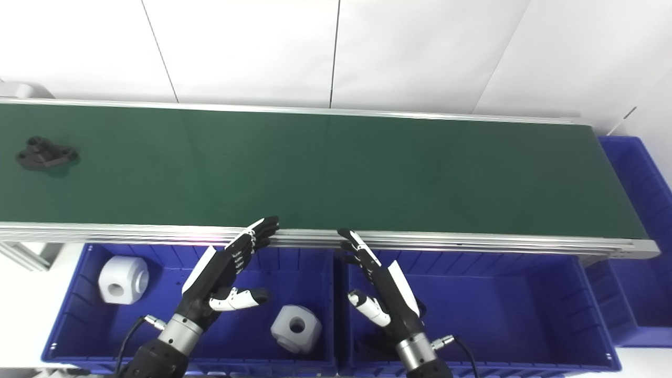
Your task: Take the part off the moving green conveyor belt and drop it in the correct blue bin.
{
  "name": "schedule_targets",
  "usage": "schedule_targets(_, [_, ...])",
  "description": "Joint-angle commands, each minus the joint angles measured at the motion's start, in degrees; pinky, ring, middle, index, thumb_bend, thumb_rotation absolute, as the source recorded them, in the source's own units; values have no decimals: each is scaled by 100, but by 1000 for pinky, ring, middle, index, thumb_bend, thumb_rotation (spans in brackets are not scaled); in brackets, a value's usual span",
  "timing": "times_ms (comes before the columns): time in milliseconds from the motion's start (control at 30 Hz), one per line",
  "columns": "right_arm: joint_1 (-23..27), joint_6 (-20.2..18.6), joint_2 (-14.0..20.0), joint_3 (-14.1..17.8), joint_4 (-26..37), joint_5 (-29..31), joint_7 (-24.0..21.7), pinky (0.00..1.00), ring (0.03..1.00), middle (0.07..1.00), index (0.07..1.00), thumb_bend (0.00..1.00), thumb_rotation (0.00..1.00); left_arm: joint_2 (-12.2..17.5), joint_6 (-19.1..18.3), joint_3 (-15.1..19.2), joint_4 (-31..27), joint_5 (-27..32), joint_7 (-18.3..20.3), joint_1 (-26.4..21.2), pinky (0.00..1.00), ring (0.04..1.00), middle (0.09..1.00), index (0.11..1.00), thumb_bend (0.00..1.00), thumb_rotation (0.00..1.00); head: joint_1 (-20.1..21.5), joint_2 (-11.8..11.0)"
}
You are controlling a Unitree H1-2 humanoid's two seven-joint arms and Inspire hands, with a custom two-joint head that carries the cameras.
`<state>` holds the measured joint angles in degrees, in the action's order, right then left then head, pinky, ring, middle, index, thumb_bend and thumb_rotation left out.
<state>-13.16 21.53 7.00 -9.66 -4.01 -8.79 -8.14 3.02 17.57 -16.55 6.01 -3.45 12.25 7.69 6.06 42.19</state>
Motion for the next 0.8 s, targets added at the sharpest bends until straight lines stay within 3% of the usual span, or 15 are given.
schedule_targets(0, [64, 255, 18, 19, 96, 39, 56, 844, 913, 968, 940, 911, 1000, -36, 179, -3, -88, 42, 31, -72, 936, 932, 904, 896, 908, 572, -5, 7])
schedule_targets(767, [42, 206, 30, 30, 144, 51, 59, 835, 901, 962, 939, 924, 1000, -46, 151, -32, -119, 40, 30, -60, 930, 933, 905, 896, 907, 572, -21, 12])
